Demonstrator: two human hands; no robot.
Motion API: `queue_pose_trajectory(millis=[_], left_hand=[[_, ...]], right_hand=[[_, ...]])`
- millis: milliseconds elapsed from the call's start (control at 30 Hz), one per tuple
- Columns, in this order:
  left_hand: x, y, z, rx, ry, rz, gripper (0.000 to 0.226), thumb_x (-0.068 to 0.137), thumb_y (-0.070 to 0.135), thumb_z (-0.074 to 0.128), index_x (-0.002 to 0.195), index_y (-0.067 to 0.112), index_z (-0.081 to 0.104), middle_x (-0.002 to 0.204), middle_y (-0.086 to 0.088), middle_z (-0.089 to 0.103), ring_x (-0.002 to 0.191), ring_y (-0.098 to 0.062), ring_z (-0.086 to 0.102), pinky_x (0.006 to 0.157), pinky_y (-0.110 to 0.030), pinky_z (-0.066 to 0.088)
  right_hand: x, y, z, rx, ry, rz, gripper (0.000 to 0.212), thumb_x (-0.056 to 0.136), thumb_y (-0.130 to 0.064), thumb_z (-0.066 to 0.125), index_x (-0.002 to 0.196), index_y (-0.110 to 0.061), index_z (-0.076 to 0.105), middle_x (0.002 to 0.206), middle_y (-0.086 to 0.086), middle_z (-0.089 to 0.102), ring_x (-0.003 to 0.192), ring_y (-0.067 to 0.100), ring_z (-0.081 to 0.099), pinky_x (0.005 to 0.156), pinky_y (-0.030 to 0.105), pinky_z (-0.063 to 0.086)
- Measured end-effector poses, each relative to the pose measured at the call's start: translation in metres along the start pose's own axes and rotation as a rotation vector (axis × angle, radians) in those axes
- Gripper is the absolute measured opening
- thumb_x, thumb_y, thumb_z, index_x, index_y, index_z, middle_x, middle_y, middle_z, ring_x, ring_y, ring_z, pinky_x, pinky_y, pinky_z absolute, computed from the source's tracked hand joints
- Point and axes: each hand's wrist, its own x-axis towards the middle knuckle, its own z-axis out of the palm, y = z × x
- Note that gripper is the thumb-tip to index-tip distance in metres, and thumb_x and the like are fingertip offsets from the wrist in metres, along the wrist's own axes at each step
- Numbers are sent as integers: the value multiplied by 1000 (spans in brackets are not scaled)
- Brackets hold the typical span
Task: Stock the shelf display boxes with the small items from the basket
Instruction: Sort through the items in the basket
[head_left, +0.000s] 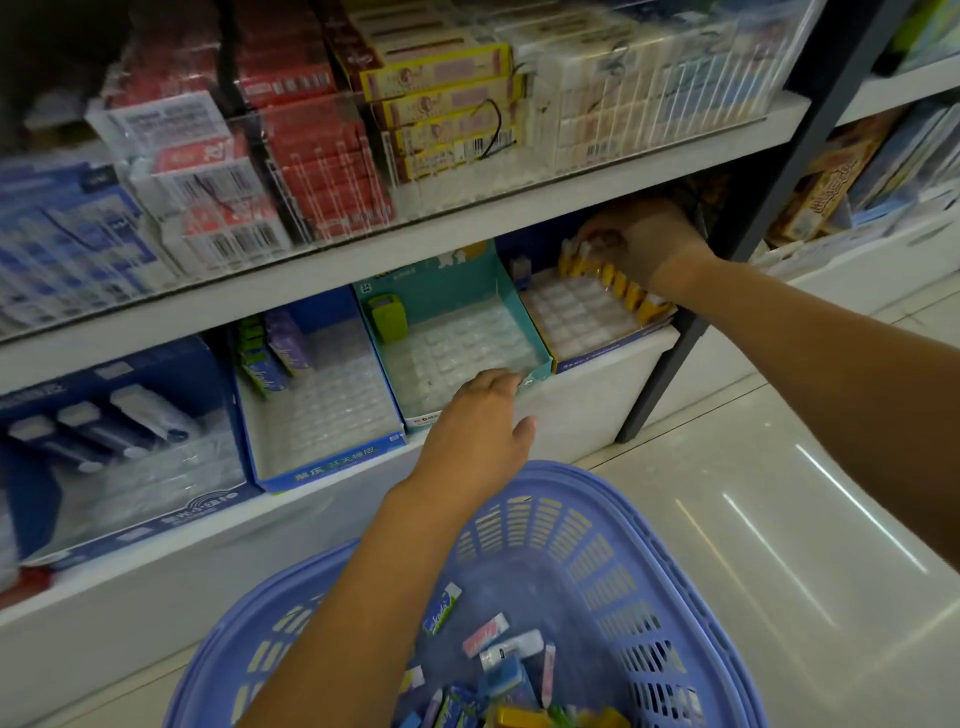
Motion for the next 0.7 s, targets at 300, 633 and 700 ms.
queue_pose_trajectory(millis=[300, 633, 700], left_hand=[[1, -9, 4, -9, 29, 42, 54, 97, 29, 48, 146, 16, 29, 152, 0, 30, 137, -16, 30, 111, -25, 24], [-12, -2, 0, -123, 167, 94, 43, 97, 24, 49, 139, 12, 44, 147, 1, 37, 133, -12, 35, 107, -17, 24], [-29, -2, -5, -243, 334, 157, 26, 96, 23, 50, 119, 14, 60, 124, 2, 56, 113, -7, 49, 95, -13, 35]], right_hand=[[21, 1, 7, 34, -103, 15, 29, 96, -22, 53, 119, -10, 65, 124, 13, 62, 116, 31, 53, 95, 31, 40], [15, -9, 8, -181, -137, -54, 34, 97, -17, 47, 130, -13, 56, 136, 15, 51, 125, 32, 46, 105, 34, 37], [3, -25, 5, -184, -108, -84, 34, 96, -16, 47, 128, -8, 55, 131, 18, 51, 122, 33, 47, 102, 36, 39]])
